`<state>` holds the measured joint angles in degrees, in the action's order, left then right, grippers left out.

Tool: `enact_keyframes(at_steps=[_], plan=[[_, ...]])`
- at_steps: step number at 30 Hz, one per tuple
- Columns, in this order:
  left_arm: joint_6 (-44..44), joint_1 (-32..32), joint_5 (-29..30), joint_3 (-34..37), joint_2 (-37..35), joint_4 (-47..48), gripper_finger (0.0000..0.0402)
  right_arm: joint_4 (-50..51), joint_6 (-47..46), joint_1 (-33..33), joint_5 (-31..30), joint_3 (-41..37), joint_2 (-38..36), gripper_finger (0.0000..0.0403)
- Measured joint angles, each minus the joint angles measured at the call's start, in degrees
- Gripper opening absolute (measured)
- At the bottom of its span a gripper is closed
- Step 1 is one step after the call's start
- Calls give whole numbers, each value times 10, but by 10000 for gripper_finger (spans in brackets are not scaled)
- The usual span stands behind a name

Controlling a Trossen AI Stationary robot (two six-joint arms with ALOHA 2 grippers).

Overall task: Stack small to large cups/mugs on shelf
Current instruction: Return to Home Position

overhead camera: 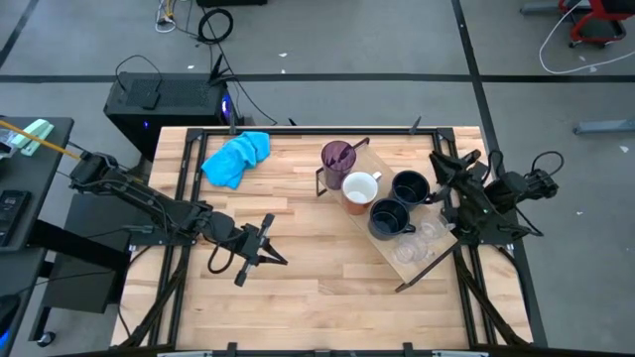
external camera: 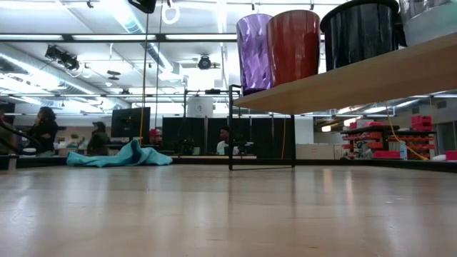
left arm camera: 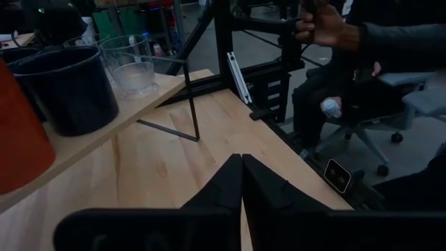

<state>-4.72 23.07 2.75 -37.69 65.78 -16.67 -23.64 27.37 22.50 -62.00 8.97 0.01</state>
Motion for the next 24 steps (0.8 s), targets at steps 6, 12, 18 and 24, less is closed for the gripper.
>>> enact_keyframes(at_steps=[6, 12, 18, 24], plan=[[8, 0, 0, 0, 0, 4, 26, -2, 22, 0, -75, 0, 0, 69], [11, 0, 0, 0, 0, 4, 8, -7, 45, 0, -119, 0, 0, 69], [11, 0, 1, 0, 0, 7, 17, -16, 75, 0, -180, 0, 0, 69], [11, 0, 11, 0, 0, 8, 21, -23, 96, 0, -179, 23, 0, 69]])
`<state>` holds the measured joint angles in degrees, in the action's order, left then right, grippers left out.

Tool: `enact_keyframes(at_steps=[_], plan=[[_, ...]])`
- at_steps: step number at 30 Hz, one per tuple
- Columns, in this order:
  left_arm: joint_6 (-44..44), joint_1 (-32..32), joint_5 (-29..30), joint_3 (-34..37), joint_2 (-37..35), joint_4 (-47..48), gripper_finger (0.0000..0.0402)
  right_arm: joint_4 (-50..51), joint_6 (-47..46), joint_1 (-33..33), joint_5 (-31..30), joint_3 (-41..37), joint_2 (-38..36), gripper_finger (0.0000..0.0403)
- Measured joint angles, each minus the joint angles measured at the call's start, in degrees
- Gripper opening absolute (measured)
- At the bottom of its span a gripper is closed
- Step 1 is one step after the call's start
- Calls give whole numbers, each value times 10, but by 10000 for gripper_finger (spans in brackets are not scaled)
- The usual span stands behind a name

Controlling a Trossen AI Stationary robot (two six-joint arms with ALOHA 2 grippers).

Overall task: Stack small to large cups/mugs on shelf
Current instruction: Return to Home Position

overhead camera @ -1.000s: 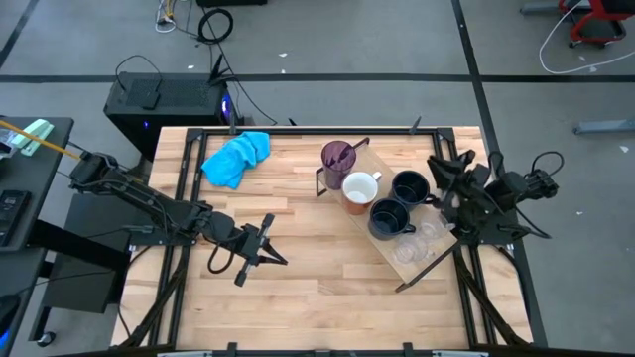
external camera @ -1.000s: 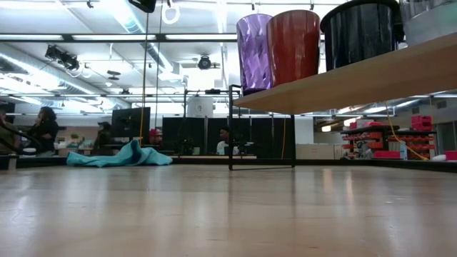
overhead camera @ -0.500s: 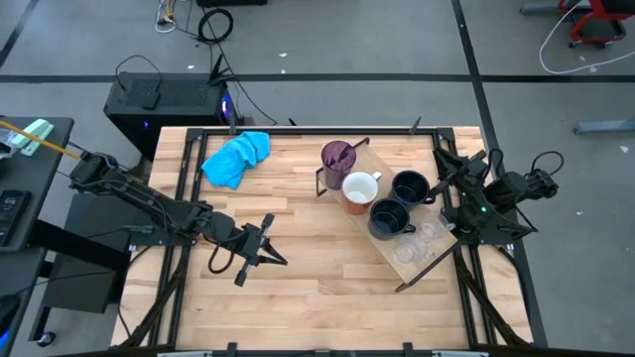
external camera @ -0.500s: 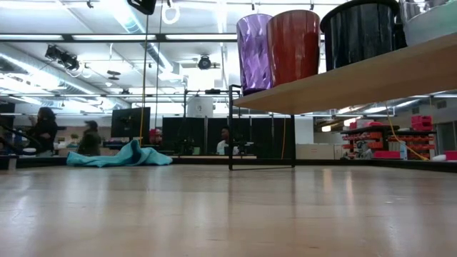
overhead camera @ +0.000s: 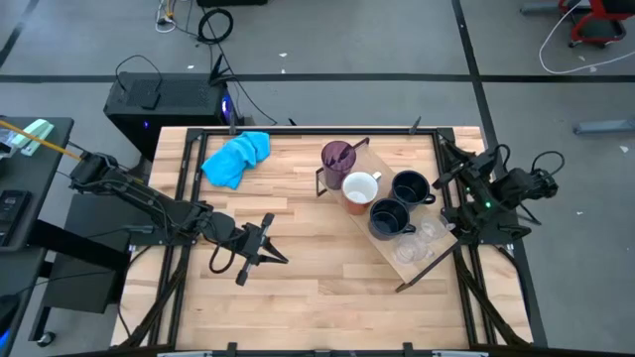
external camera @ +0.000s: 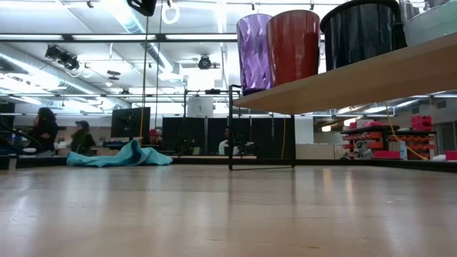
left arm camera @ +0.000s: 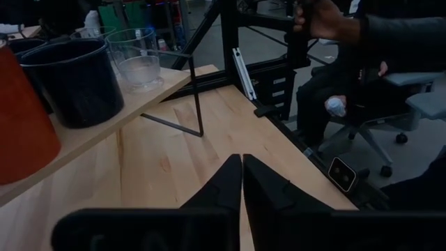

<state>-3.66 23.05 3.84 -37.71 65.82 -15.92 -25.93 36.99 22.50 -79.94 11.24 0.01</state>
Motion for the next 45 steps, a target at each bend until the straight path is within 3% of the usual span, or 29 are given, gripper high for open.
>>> enact_keyframes(at_steps=[4, 12, 15, 22, 27, 35, 45], plan=[[-4, 0, 0, 0, 0, 0, 9, 1, 4, 0, -54, 2, 0, 69], [0, 1, 0, 0, 0, 0, 23, 17, -69, -10, -60, 0, 0, 69], [0, 7, 1, 0, 0, 0, 25, 35, -109, -33, -99, -6, 0, 69], [0, 17, 0, 0, 0, 0, 6, 127, -219, -88, -101, -13, 0, 69], [0, 17, 0, 0, 0, 0, 17, 221, -293, -115, -101, -13, 0, 69], [0, 17, 2, 0, 0, 0, 23, 407, -506, -152, -100, -13, 0, 69], [-5, 17, 2, 0, 0, 0, 13, 532, -638, -157, -98, -13, 0, 69]])
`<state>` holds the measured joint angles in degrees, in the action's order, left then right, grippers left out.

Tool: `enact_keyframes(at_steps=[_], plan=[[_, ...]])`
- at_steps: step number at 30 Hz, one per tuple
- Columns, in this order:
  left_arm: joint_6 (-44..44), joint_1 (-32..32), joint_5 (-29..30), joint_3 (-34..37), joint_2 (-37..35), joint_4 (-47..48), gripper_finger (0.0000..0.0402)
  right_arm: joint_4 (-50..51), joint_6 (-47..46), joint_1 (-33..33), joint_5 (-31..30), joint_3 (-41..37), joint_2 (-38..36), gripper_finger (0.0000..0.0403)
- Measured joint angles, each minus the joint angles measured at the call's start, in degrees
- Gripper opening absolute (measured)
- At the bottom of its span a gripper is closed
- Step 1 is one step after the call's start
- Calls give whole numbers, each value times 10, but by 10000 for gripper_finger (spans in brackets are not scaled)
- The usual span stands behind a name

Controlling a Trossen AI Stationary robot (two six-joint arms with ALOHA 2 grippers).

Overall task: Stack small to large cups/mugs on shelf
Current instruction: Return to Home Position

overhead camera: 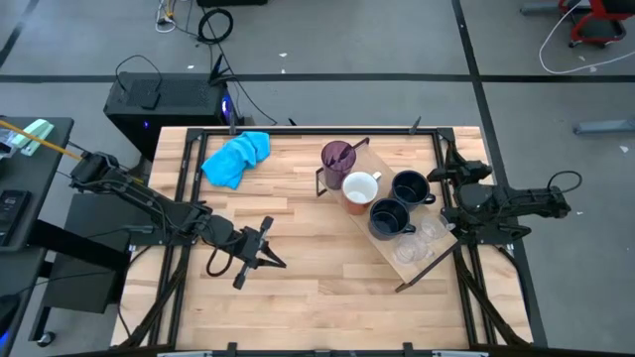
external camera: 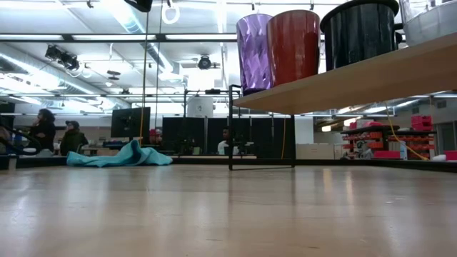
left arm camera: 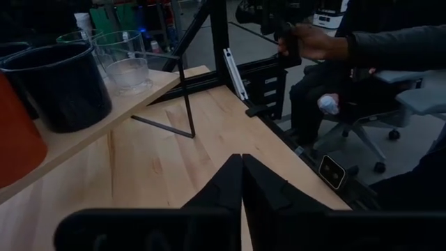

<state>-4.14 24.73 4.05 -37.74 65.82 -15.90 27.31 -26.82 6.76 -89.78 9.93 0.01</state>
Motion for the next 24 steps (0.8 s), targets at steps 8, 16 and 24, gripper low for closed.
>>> enact_keyframes(at_steps=[8, 16, 24], plan=[[0, 0, 4, 0, 0, 0, 22, 61, -49, 0, 5, 0, 2, 69], [0, 0, 4, 0, 0, 1, 8, 61, -46, 0, 8, 0, 3, 69], [-8, 0, 4, 0, 0, 1, 26, 60, -4, 0, 27, 0, 3, 69]])
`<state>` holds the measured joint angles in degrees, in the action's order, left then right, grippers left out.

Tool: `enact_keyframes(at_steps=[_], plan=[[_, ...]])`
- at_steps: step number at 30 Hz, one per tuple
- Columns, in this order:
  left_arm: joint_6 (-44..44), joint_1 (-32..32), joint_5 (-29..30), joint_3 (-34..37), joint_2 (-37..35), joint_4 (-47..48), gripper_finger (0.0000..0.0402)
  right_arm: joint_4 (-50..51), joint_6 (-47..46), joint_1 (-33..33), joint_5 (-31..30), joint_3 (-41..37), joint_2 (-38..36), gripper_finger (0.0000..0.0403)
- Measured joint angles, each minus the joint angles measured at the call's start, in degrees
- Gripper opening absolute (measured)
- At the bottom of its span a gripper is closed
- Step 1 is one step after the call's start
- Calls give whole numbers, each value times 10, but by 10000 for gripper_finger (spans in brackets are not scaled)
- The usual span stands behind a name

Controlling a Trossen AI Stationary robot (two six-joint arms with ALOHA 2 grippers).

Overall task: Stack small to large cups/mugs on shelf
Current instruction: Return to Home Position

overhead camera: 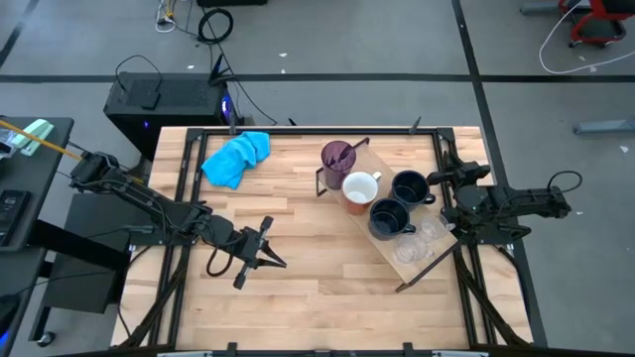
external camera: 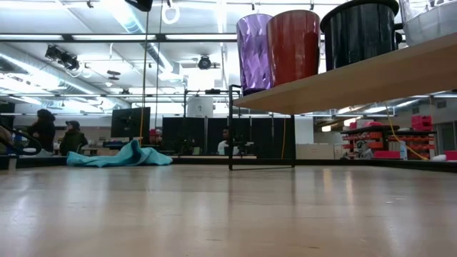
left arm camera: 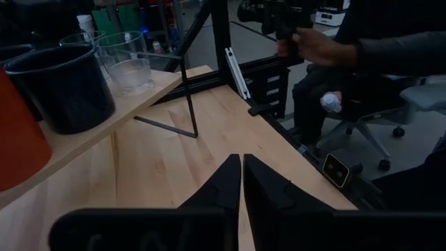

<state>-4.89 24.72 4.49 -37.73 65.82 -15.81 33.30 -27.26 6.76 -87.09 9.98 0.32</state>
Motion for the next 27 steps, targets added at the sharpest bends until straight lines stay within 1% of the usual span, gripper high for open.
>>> enact_keyframes(at_steps=[5, 9, 12, 14, 18, 24, 27], plan=[[-22, 0, 19, 0, 0, 0, 9, 0, 7, 0, 1, 0, 0, 69], [-37, 0, 20, 4, 0, -9, 7, 0, 8, 0, 1, 0, 0, 69], [-33, 0, 19, 43, -10, -43, 12, 0, 9, 0, 1, 0, 0, 69], [-18, 0, 19, 76, -19, -85, 12, 0, 9, 0, 2, 0, 0, 69], [1, 0, 19, 133, -65, -132, 5, 0, 9, 0, 2, 0, 0, 69], [28, -4, 31, 200, -165, -131, 7, 0, 9, 0, 2, 0, 1, 69], [38, -4, 60, 233, -213, -130, 5, 0, 9, 0, 2, 0, 1, 69]])
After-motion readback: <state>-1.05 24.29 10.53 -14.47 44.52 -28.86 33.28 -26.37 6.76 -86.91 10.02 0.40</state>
